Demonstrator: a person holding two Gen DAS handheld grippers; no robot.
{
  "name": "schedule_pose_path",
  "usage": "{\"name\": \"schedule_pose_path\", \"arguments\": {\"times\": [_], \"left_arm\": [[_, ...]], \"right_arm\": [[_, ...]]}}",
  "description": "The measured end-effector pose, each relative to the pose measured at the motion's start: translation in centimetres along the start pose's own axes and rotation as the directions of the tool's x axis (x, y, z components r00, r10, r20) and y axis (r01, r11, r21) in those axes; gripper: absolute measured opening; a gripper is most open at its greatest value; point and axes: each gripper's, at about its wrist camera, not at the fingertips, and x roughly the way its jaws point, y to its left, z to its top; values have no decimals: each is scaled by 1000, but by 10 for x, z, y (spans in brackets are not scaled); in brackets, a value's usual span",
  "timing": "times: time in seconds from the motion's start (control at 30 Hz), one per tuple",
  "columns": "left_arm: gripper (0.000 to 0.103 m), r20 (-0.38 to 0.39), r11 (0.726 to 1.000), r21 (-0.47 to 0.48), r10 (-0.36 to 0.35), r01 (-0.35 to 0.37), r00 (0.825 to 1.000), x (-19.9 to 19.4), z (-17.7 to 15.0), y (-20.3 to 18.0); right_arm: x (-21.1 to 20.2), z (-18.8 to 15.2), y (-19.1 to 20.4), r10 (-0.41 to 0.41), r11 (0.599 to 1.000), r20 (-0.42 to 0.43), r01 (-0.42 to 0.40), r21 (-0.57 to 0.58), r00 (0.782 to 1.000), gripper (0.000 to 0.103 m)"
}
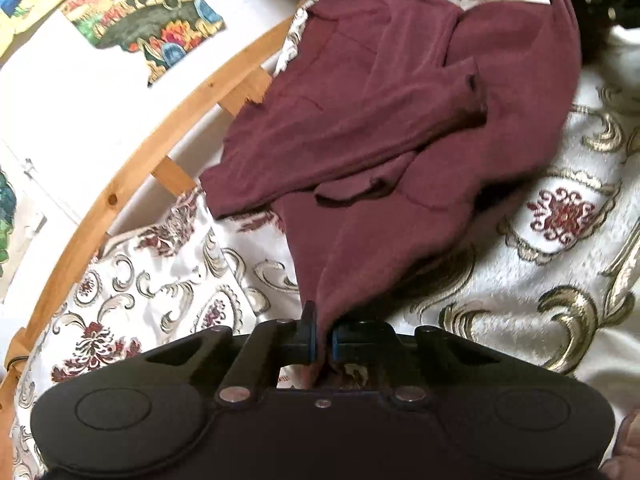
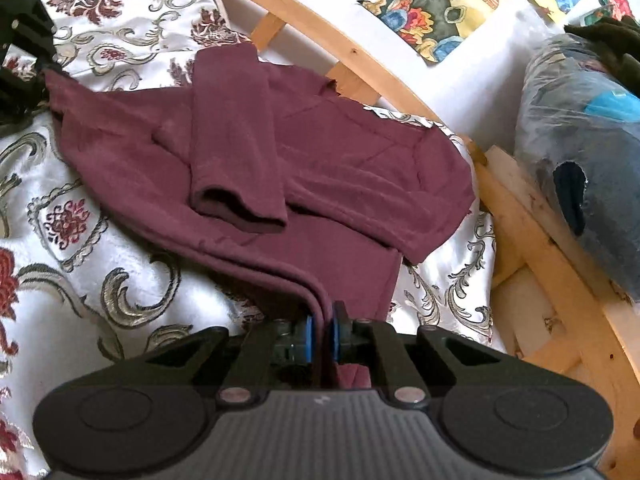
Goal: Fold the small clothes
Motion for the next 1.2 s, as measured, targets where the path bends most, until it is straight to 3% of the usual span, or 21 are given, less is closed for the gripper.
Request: {"name": "schedule_pose_path", "arguments": {"times": [0.23, 0.33, 0.5, 0.7, 0.87, 1.0, 1.2], "left_arm": [[5, 39, 988, -155, 4, 2, 999, -22, 6, 21], [5, 59, 983, -180, -19, 29, 998, -46, 8, 32], [5, 113, 974, -201, -84, 106, 990, -100, 9, 53], [5, 108, 940, -276, -179, 202, 978, -162, -8, 85], [5, 94, 920, -306, -228, 246, 969, -195, -17, 108], [5, 59, 882, -384, -272, 274, 960, -186, -10, 127], [5, 53, 896, -376, -236, 238, 970, -156, 25, 137]], "right_arm": [[-13, -2, 6, -55, 997, 32, 56, -58, 998, 8], [-30, 1, 2, -73, 994, 46, 76, -74, 996, 7], [-85, 14, -12, -48, 999, 52, 49, -21, 998, 7], [-163, 14, -27, 13, 999, 78, -17, 45, 997, 7], [-218, 15, -19, 46, 999, 106, -48, 16, 993, 7], [-220, 21, -15, 47, 999, 127, -49, 14, 991, 7], [-171, 39, -27, -43, 998, 155, 36, 49, 987, 7]]}}
